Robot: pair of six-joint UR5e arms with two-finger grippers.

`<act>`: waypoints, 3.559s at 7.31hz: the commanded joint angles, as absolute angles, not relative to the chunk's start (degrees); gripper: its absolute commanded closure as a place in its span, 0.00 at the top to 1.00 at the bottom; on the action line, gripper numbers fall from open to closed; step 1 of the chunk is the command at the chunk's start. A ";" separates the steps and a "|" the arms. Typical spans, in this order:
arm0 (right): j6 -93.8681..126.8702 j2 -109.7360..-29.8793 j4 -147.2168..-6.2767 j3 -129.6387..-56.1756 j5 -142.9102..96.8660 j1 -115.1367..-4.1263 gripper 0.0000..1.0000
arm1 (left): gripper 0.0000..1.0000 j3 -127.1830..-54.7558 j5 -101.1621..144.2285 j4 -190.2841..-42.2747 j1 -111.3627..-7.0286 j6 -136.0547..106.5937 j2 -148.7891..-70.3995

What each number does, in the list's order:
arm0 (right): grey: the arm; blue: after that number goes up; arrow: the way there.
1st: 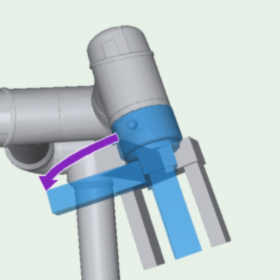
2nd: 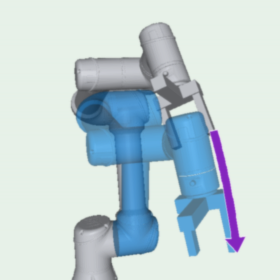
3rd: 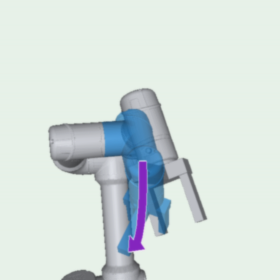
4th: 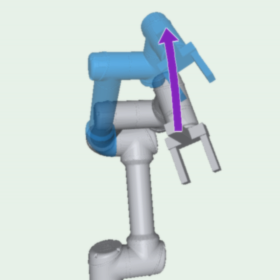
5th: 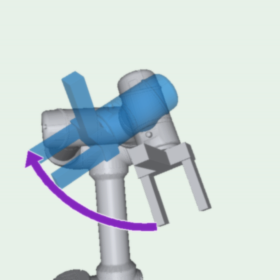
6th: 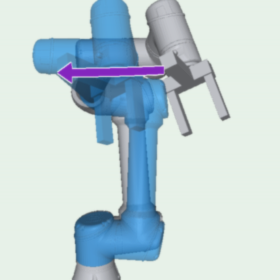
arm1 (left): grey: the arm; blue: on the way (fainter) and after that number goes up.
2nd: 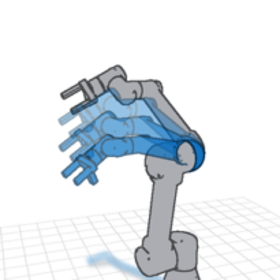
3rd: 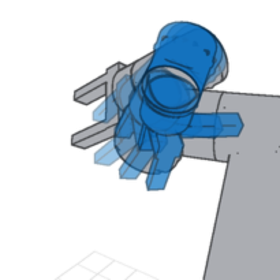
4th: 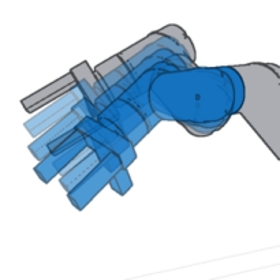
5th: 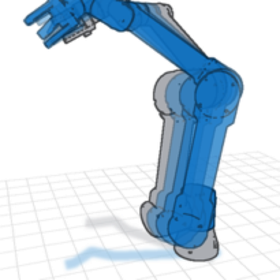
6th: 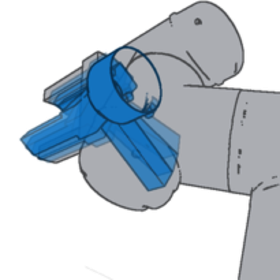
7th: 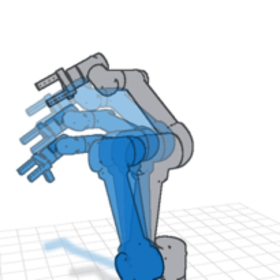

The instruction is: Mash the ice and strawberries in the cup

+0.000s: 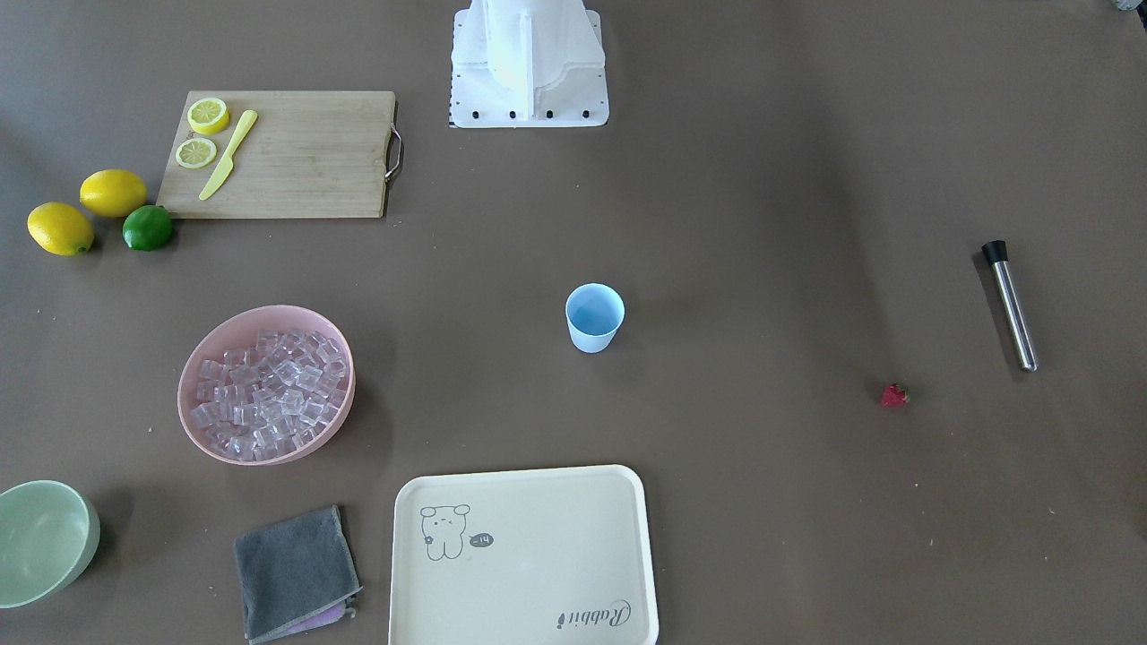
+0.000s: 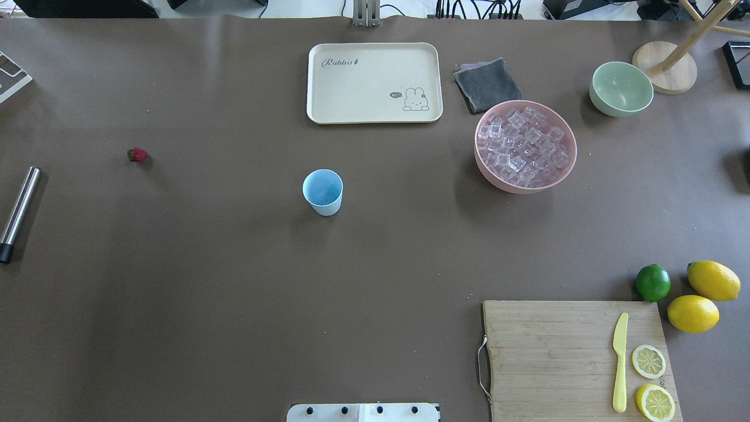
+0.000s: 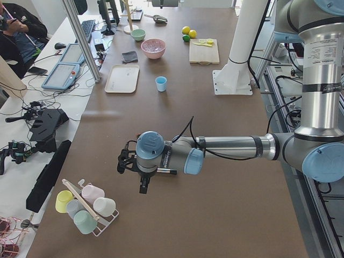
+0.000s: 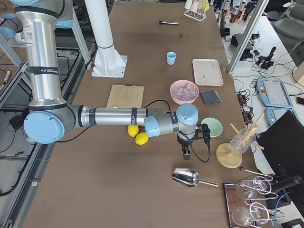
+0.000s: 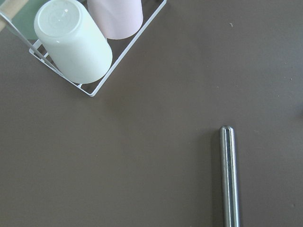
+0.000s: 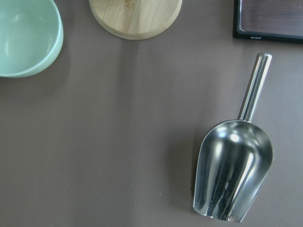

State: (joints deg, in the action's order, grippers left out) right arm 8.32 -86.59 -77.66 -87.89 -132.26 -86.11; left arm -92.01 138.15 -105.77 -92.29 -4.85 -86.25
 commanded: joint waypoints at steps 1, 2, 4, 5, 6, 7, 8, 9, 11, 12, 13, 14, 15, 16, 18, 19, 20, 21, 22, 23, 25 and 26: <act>8.00 -86.66 -77.52 -87.89 -132.28 -86.31 1.00 | 0.99 -92.54 138.16 -109.31 -92.46 -4.83 -84.92; 7.82 -86.49 -77.35 -88.41 -132.28 -86.31 1.00 | 0.99 -92.37 137.55 -109.34 -92.46 -5.10 -84.73; 7.91 -86.40 -77.17 -88.86 -132.19 -86.31 1.00 | 0.99 -94.11 136.66 -109.68 -92.72 -7.63 -83.95; 8.00 -86.83 -77.17 -91.47 -132.10 -86.31 1.00 | 0.99 -95.78 137.37 -109.95 -92.55 -8.60 -81.50; 7.91 -86.57 -77.08 -94.37 -132.36 -86.13 1.00 | 0.99 -95.71 137.63 -110.13 -92.55 -9.31 -81.47; 8.35 -85.96 -77.08 -98.14 -132.10 -83.35 1.00 | 0.99 -95.97 137.81 -110.21 -92.72 -9.32 -81.13; 9.05 -84.83 -77.17 -100.26 -131.40 -81.67 1.00 | 0.99 -96.06 137.81 -110.21 -92.90 -9.32 -81.04; 11.49 -83.94 -77.08 -101.94 -131.05 -78.17 1.00 | 0.99 -95.89 137.81 -110.21 -92.90 -9.32 -81.04; 21.75 -84.11 -71.84 -105.63 -127.37 -72.01 1.00 | 0.99 -96.15 137.99 -110.30 -93.07 -9.23 -80.95; 23.10 -83.85 -69.63 -105.56 -125.87 -68.50 1.00 | 0.99 -95.72 138.86 -110.30 -93.08 -9.14 -80.95; 26.42 -81.06 -69.61 -105.56 -121.86 -63.94 1.00 | 0.99 -95.63 138.87 -110.30 -93.16 -9.14 -80.95; 30.98 -76.42 -70.39 -104.69 -118.95 -58.59 1.00 | 0.99 -95.54 138.87 -110.30 -93.16 -9.05 -80.95; 31.46 -73.68 -70.05 -102.85 -118.22 -56.36 0.99 | 0.99 -95.45 138.87 -110.22 -93.16 -9.05 -80.95; 30.86 -70.96 -69.70 -101.35 -118.30 -55.21 0.99 | 0.99 -95.36 138.87 -110.21 -93.16 -8.97 -80.95; 29.89 -69.17 -69.52 -98.98 -117.95 -53.45 0.97 | 0.99 -95.54 138.87 -110.21 -93.51 -8.88 -80.95; 29.53 -69.00 -69.52 -98.36 -116.04 -53.26 0.94 | 0.99 -95.54 138.95 -110.21 -94.12 -8.88 -80.86; 28.31 -68.21 -69.52 -96.52 -114.28 -52.91 0.90 | 0.99 -95.62 138.96 -110.21 -94.30 -8.79 -80.86; 27.95 -67.07 -70.13 -96.50 -114.26 -52.91 0.78 | 0.99 -95.71 139.22 -110.30 -94.39 -8.79 -80.86; 28.04 -67.15 -69.96 -96.42 -114.08 -52.74 0.72 | 0.99 -95.71 139.31 -110.30 -94.39 -8.79 -80.86; 26.21 -67.06 -70.05 -96.07 -114.08 -52.39 0.72 | 0.99 -95.63 139.31 -110.30 -94.39 -8.79 -80.95; 18.03 -64.70 -69.87 -92.73 -114.00 -52.21 0.72 | 0.99 -95.62 139.31 -110.30 -94.48 -8.79 -80.95; 18.28 -64.60 -69.79 -92.46 -113.99 -51.34 0.72 | 0.99 -95.62 139.31 -110.30 -94.48 -8.79 -80.86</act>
